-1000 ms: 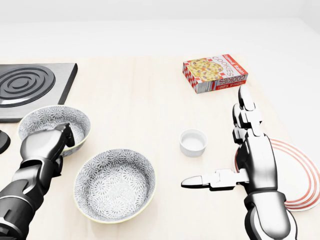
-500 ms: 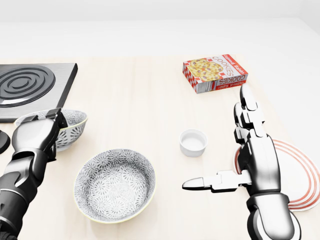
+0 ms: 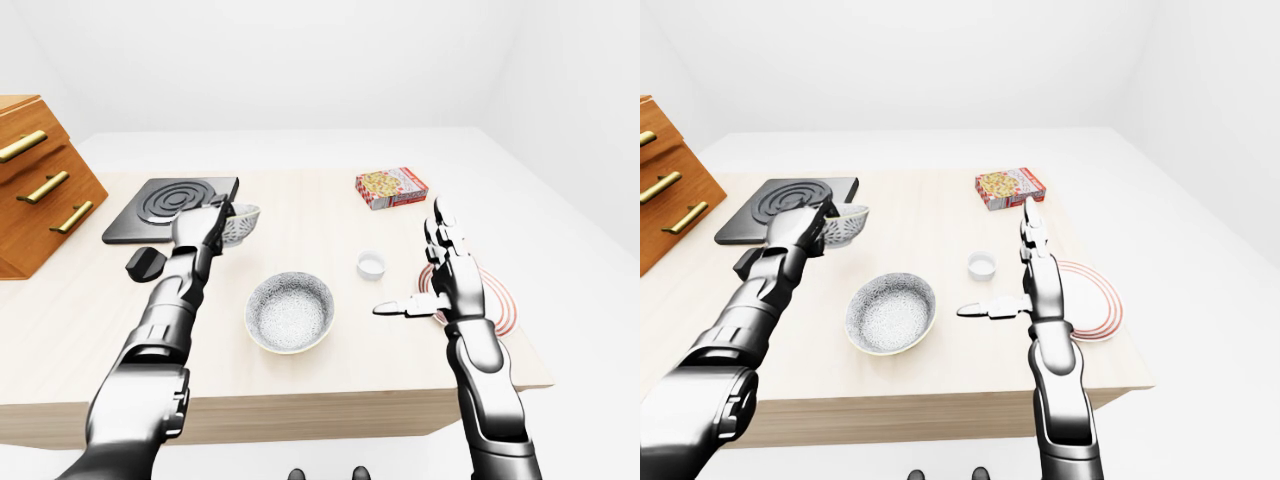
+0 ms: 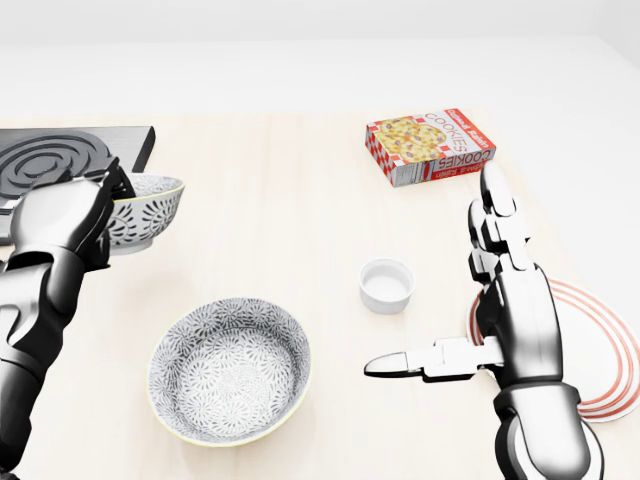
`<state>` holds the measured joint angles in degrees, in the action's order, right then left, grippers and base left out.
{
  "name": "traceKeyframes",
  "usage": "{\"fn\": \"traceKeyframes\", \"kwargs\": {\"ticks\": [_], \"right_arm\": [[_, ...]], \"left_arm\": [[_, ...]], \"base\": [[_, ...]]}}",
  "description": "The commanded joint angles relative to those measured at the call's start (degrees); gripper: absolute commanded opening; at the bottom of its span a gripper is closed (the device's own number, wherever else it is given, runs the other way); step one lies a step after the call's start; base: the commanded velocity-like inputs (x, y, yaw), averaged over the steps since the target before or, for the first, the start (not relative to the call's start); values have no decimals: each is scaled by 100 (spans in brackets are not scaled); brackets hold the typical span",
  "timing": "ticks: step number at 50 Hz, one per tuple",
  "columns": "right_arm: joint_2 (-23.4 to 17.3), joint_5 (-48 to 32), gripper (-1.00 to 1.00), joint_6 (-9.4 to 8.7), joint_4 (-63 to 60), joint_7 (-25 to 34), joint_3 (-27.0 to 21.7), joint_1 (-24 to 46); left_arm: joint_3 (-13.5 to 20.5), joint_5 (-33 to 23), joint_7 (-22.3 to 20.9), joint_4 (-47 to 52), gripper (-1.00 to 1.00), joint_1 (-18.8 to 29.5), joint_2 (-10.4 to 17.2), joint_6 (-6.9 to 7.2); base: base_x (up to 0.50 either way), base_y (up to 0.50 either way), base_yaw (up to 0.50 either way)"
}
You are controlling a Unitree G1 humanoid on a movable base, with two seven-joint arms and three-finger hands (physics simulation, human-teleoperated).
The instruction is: Pick the akita bowl from table center and place it on the plate.
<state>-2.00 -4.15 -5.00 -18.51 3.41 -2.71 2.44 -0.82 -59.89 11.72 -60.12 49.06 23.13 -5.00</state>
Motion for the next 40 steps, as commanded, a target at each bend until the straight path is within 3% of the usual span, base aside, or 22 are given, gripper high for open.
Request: {"fn": "traceKeyframes", "kwargs": {"ticks": [1,7,15,20,33,40], "right_arm": [[-39,-72,100,0,-64,42,17,159],[-233,-304,100,0,-146,224,-42,598],[-717,-1122,100,0,379,806,-95,1958],[-997,-1621,100,0,1509,1408,-17,3023],[-905,-2124,100,0,3863,2049,140,4498],[-903,-2404,100,0,5552,1807,189,5211]], "left_arm": [[234,-347,-501,1427,-100,-344,-35,0],[273,-383,-692,1957,-100,-539,-130,0],[280,-430,-857,2480,-100,-836,-302,0],[278,-446,-1046,2944,-100,-1050,-424,0],[308,-377,-1606,4139,-100,-1473,-712,0],[298,-355,-1737,4485,-100,-1621,-815,0]], "base": [[0,0,0],[0,0,0],[0,0,0],[0,0,0],[0,0,0],[0,0,0]]}}
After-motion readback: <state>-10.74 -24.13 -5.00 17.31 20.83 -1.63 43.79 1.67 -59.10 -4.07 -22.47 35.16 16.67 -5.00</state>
